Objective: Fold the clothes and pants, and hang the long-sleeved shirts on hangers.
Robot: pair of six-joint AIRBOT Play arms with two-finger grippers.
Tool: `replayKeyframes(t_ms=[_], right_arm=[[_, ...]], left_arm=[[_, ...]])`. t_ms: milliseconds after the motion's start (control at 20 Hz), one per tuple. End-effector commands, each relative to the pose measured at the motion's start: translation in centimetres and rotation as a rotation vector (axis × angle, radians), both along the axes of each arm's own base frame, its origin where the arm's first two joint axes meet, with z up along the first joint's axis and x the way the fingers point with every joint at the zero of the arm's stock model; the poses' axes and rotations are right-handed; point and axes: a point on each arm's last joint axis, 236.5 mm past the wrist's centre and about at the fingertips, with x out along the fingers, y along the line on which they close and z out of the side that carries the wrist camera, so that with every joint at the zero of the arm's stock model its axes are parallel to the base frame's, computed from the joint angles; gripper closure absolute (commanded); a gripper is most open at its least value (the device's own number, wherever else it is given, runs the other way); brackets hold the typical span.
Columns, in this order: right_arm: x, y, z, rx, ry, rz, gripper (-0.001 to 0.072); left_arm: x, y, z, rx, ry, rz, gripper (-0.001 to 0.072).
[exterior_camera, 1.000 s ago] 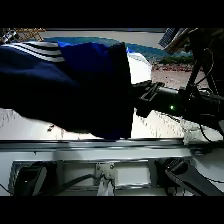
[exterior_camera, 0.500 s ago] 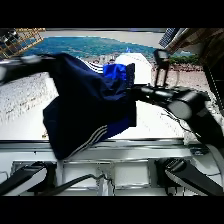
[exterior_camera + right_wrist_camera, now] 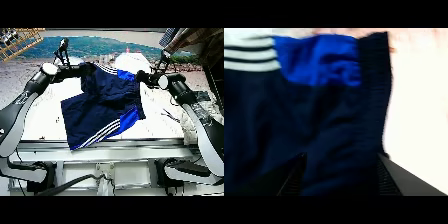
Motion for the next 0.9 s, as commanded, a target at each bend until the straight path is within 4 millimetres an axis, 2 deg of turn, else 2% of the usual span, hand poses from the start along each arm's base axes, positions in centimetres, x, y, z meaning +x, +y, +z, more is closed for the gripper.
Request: replayKeyframes(t_ms=[0, 100, 200, 300, 400, 500, 550, 650, 850], right_arm=[[-3.8, -2.9, -1.7, -0.139, 0.144, 0.088, 0.0262], [-7.9, -4.0, -3.6, -0.142, 0.233, 0.068, 0.0280], [-11.8, -4.9, -4.9, -0.108, 0.274, 0.003, 0.0279], [-15.2, -4.3, -5.3, -0.043, 0.281, -0.027, 0.0275], [-17.4, -3.1, -5.6, 0.054, 0.277, -0.061, 0.0272], [-18.7, -1.9, -6.7, 0.142, 0.289, -0.093, 0.0263], [-19.3, -1.7, -7.7, 0.154, 0.313, -0.102, 0.0215], [-20.0, -1.9, -9.4, 0.144, 0.351, -0.109, 0.0196], [-18.7, -1.6, -10.7, 0.157, 0.337, -0.118, 0.0197]], left_arm=[[-3.7, 0.2, 0.5, -0.015, 0.113, -0.129, 0.0013], [-6.9, 0.1, 0.7, -0.040, 0.217, -0.209, 0.0115], [-9.9, -0.6, 0.8, -0.044, 0.267, -0.274, 0.0119], [-12.7, -1.2, 0.7, -0.055, 0.286, -0.284, 0.0119], [-14.9, -1.4, 0.3, -0.063, 0.290, -0.258, 0.0119], [-16.8, -1.1, 0.0, -0.069, 0.308, -0.232, 0.0120], [-17.8, -0.9, 0.0, -0.074, 0.321, -0.226, 0.0120], [-19.8, -0.5, 0.5, -0.086, 0.332, -0.214, 0.0134], [-23.0, 0.9, 1.3, -0.088, 0.348, -0.149, 0.0134]])
